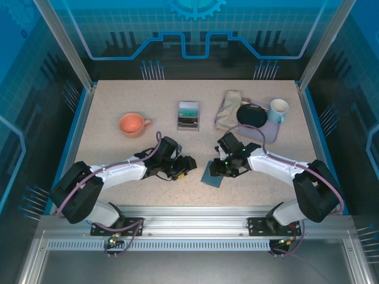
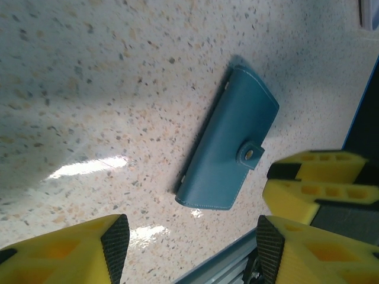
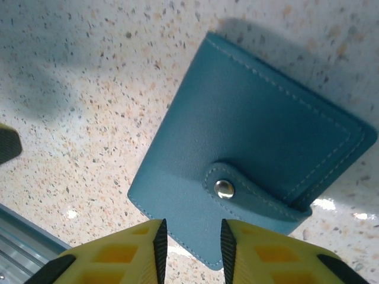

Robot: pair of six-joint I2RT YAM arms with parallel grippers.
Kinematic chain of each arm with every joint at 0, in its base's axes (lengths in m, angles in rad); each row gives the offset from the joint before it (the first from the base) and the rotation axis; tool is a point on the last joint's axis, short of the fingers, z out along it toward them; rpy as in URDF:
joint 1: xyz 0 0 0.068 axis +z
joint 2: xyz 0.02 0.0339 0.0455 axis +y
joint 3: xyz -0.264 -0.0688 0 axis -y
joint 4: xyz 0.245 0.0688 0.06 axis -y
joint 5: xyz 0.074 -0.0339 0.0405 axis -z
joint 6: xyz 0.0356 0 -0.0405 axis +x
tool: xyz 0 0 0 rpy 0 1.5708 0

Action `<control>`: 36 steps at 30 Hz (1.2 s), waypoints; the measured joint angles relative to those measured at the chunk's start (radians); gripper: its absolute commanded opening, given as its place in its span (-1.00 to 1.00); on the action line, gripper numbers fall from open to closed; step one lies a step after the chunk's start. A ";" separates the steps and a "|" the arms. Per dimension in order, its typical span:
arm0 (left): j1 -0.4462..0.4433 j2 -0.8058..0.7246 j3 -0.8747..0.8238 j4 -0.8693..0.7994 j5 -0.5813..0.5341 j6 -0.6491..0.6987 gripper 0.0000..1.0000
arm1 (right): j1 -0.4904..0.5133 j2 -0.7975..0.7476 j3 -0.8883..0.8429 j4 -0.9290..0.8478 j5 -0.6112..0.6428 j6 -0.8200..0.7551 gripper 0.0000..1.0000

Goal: Put the credit cards into the card holder

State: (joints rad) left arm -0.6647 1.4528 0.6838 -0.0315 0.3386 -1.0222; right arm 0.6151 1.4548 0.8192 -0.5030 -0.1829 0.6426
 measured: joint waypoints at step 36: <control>-0.052 0.388 0.259 0.025 0.158 0.090 -0.35 | -0.079 0.064 -0.060 0.022 0.010 0.018 -0.49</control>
State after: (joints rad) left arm -0.7170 1.8412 0.9428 -0.0063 0.4961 -0.9325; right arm 0.5362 1.5188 0.7597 -0.4812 -0.1726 0.6609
